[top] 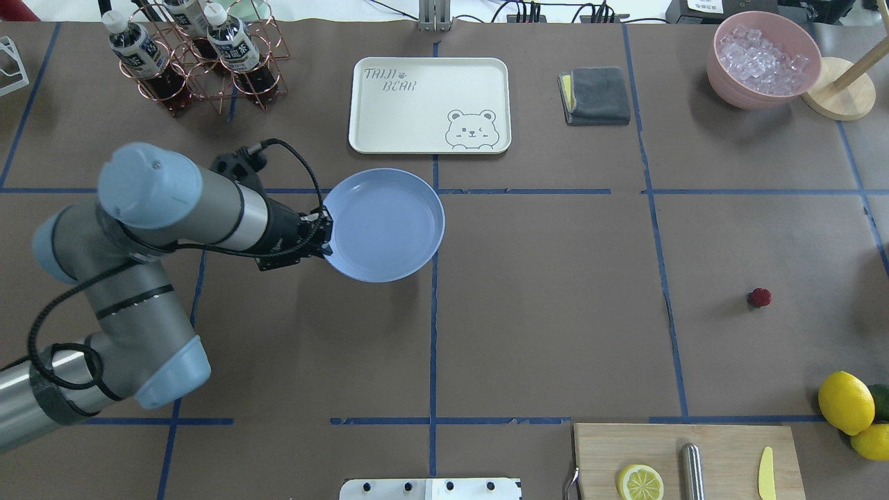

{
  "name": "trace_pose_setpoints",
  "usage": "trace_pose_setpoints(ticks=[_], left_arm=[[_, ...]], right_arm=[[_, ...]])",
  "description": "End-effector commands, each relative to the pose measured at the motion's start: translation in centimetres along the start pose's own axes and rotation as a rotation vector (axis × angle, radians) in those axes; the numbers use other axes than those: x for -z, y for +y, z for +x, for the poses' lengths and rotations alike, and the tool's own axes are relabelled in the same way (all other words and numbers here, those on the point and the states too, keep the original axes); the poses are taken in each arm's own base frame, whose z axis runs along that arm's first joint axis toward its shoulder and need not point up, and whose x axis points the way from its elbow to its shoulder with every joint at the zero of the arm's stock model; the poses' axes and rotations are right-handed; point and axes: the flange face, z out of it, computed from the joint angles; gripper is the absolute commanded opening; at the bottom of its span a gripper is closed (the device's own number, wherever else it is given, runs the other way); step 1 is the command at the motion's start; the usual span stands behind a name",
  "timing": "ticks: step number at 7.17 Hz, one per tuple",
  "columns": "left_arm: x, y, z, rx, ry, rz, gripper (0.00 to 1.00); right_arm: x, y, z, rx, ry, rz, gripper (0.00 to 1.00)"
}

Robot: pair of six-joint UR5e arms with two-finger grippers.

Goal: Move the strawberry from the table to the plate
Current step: 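Carry the blue plate with the left gripper to the table center, then release the plate and withdraw the left arm while the right arm reaches toward the strawberry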

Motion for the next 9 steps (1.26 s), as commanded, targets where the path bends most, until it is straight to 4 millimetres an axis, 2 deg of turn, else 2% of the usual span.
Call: trace_pose_setpoints(ticks=[1,2,3,4,5,6,8,9], left_arm=[[-2.9,5.1,0.9,-0.010,-0.006,-0.016,0.00],[-3.1,5.5,0.9,-0.013,-0.007,-0.021,0.00],[-3.0,5.7,0.9,-0.020,-0.005,-0.025,0.57],[-2.5,5.6,1.0,-0.027,0.001,-0.027,0.79],[-1.6,4.9,0.9,-0.025,0.008,-0.017,1.00],[0.0,2.9,1.3,-0.037,0.027,0.006,1.00],[4.4,0.4,2.6,-0.111,-0.003,0.048,1.00],[7.0,-2.7,3.0,-0.112,-0.010,0.031,1.00]], right_arm=[[-0.8,1.1,-4.2,-0.027,-0.014,-0.019,1.00],[-1.0,1.4,-4.8,-0.016,-0.017,-0.024,1.00],[-1.6,1.8,-5.6,-0.025,-0.025,-0.028,1.00],[-2.6,2.3,-6.8,-0.031,-0.033,0.002,1.00],[-4.3,3.8,-7.1,-0.020,-0.033,0.011,1.00],[-6.2,5.5,-6.8,-0.002,-0.019,0.006,1.00],[-9.4,7.7,-7.3,0.018,0.015,-0.011,1.00],[-11.4,8.8,-7.4,0.027,0.032,-0.006,1.00]])
